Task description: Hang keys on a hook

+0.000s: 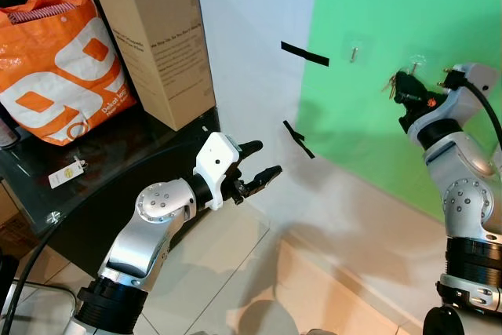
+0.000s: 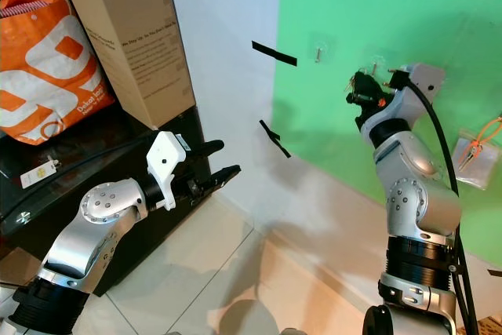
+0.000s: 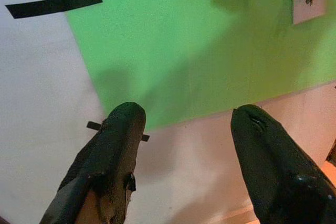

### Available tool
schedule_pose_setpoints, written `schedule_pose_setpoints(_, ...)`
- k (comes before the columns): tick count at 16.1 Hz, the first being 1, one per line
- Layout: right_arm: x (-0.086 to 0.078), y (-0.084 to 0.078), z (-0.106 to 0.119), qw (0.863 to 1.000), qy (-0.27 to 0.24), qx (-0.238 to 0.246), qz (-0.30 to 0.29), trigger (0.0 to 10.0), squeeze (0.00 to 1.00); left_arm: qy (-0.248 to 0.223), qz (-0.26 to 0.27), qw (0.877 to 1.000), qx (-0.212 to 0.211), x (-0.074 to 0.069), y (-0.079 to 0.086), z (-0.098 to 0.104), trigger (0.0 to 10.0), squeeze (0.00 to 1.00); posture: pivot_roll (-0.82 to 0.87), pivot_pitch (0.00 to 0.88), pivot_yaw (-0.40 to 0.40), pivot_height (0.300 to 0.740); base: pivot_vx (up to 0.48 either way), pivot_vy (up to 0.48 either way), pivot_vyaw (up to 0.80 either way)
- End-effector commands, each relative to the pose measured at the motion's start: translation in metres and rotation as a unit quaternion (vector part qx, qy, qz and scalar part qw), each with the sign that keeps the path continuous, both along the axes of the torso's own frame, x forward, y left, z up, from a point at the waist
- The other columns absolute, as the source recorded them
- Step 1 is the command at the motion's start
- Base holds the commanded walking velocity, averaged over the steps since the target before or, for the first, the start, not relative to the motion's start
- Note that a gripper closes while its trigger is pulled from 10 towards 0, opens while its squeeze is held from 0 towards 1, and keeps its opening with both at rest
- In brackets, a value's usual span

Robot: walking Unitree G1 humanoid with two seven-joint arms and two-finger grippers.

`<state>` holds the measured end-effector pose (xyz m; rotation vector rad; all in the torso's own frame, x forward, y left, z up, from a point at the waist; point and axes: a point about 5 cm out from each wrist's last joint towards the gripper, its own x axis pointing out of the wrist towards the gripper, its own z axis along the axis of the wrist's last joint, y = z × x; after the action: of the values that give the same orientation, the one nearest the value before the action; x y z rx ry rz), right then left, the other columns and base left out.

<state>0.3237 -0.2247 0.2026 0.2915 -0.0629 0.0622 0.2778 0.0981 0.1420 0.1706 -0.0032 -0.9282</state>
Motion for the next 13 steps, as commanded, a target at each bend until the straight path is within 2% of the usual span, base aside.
schedule_pose_setpoints(1, 0.0, 0.004, -0.001, 1.0, 0.004, 0.009, 0.005, 10.0, 0.0, -0.006, -0.001, 1.0, -0.003, 0.003, 0.001, 0.005, 10.0, 0.0, -0.16, 0.0, 0.067, 0.74, 0.0, 0.0, 0.0)
schedule_pose_setpoints(13, 0.013, -0.001, -0.004, 0.999, 0.02, 0.035, -0.01, 10.0, 0.0, 0.001, -0.028, 0.999, -0.017, -0.002, -0.003, 0.008, 10.0, 0.0, -0.16, 0.0, 0.068, 0.74, 0.0, 0.0, 0.0)
